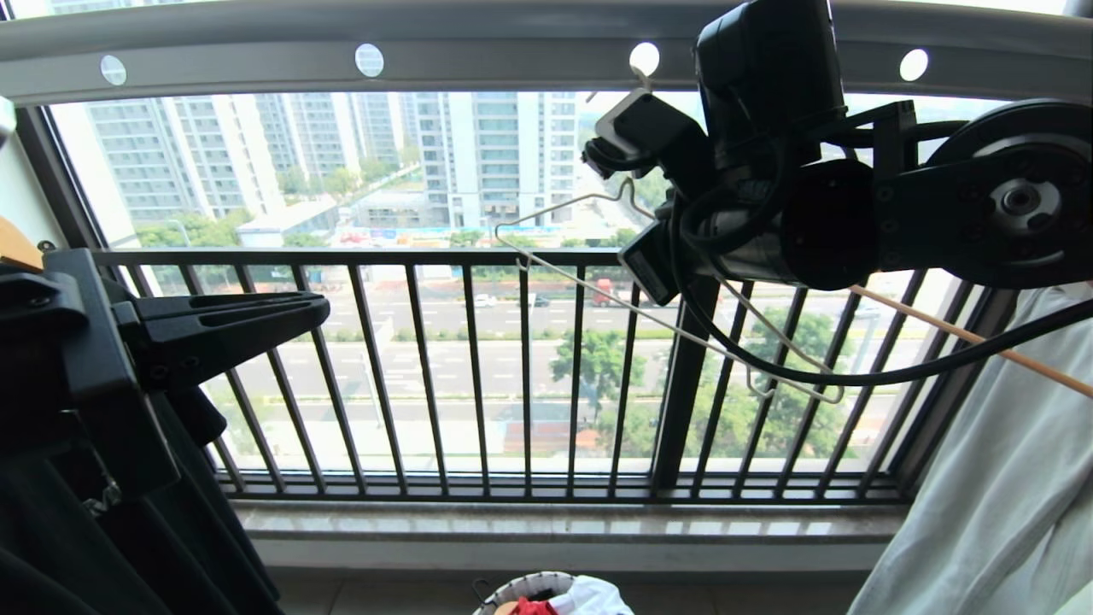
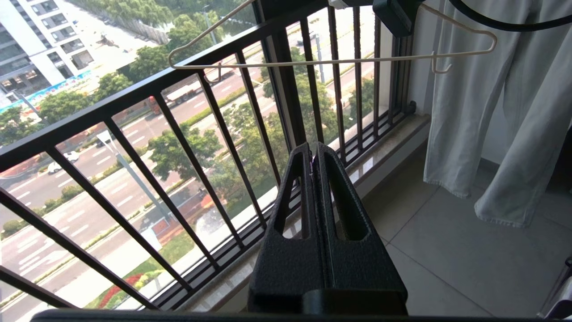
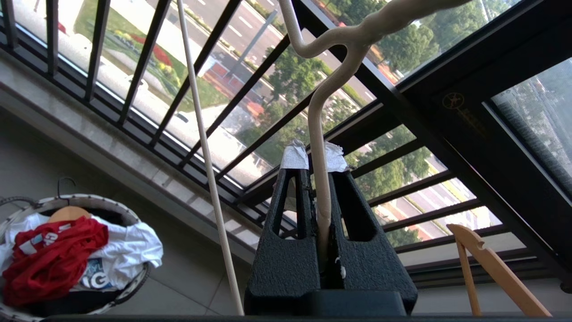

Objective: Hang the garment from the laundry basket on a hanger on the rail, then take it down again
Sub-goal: Hang the clothes rack on the clothesline

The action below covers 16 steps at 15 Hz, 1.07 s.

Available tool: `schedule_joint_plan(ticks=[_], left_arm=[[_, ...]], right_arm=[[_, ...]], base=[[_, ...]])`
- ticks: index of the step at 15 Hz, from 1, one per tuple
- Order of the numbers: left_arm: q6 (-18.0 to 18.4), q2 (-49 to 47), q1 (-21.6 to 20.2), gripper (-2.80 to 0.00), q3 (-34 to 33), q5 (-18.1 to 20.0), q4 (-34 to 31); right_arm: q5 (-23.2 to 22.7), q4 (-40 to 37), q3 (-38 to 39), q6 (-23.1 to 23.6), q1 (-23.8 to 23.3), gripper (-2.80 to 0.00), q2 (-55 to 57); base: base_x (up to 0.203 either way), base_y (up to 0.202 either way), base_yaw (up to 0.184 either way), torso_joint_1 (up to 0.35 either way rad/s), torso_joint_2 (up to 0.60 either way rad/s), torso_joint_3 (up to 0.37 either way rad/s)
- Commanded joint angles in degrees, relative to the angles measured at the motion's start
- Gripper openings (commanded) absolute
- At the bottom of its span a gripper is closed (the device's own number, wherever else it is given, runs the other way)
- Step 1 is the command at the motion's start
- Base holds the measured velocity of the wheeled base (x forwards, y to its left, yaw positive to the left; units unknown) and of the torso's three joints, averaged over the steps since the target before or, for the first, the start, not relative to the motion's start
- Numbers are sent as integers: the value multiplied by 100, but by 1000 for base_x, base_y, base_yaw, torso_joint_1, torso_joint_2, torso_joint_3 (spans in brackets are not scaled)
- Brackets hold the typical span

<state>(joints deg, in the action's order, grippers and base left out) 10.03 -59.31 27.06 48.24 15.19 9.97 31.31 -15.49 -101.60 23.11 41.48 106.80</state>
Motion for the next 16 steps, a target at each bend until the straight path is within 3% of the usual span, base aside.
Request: schedule_joint_plan(ticks=[1,4,7,8,13,16], left_arm=[[10,22,1,-280,1,10,5],[16,-11,1,-280,-7,28,-13],[16,-20,10,-280,-25,37,-22],[22,-28,10,-280,-31,37,-22],[25,-81,16,-280,-34,37,-19],[16,-130,10,-280,-25,31,-13]], right_arm=[[33,-22,203,12,106,-280,-236],[-16,-31,860,-2,314,-280,-960],[-358,-6,1568,-119,452,-280,-1516],[-418,34,1551,-127,457,0,-1481],[-455,-12,1580,-137,512,0,-1593],[-712,-31,2002,-394,726,0,-2439]], base=[[0,0,0,0,0,0],[0,0,0,0,0,0],[0,0,0,0,0,0],[0,0,0,0,0,0],[0,0,0,0,0,0],[0,0,0,0,0,0]])
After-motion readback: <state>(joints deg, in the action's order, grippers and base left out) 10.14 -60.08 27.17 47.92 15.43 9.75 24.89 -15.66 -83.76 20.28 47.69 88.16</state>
